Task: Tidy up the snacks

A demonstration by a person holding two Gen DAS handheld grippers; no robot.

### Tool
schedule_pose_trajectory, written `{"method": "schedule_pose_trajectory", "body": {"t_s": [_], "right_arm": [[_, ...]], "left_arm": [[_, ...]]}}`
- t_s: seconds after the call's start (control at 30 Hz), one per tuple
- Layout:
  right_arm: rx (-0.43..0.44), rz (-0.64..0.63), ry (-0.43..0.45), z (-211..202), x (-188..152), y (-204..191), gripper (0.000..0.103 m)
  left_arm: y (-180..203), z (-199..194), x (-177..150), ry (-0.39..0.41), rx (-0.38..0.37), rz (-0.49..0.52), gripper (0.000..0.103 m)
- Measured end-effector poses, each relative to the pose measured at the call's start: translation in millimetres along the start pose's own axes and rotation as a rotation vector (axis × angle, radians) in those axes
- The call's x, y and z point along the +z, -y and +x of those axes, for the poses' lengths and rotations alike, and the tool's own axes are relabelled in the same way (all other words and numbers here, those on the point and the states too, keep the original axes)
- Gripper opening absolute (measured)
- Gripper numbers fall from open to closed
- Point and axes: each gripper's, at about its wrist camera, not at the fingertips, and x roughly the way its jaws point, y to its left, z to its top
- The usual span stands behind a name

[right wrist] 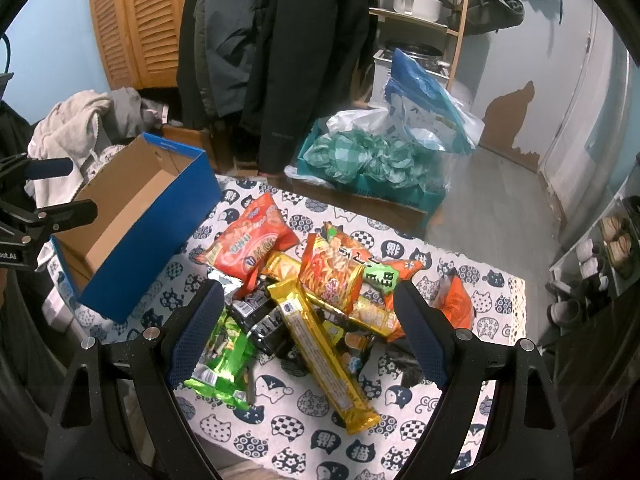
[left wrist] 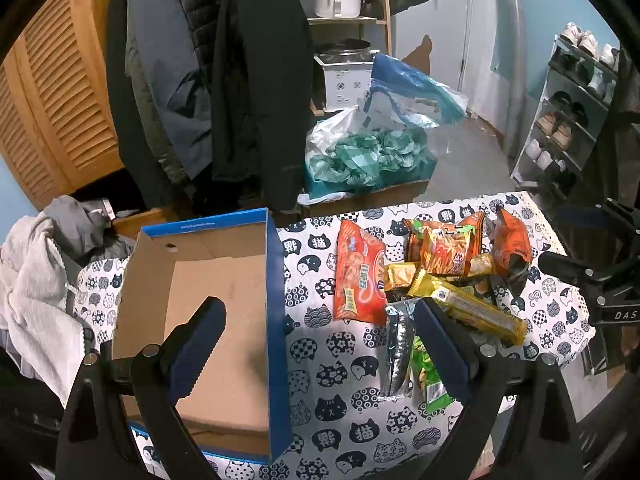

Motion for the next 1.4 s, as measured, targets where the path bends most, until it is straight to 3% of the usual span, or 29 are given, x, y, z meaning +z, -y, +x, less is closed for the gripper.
{"method": "schedule_pose_trajectory", "body": {"t_s": [0.37, 0.93, 1.4], "right_arm": [[0.002, 0.0, -0.002, 0.2, 0.7, 0.3, 0.085], [-0.012, 0.002, -0.015, 1.8, -6.6, 2.3, 0.085], [0.035, -0.06, -0.168, 52.5, -16.2, 11.3, 0.085]], "left_arm": [[-0.5, 1.5, 0.3, -0.004, 0.004, 0.002, 0.096], [5.4, 27.9, -0.9, -0.081, 0.005, 0.007, 0.096], [34.1, 80.7, -19.2, -0.229, -0.056, 0.102, 0.096]]}}
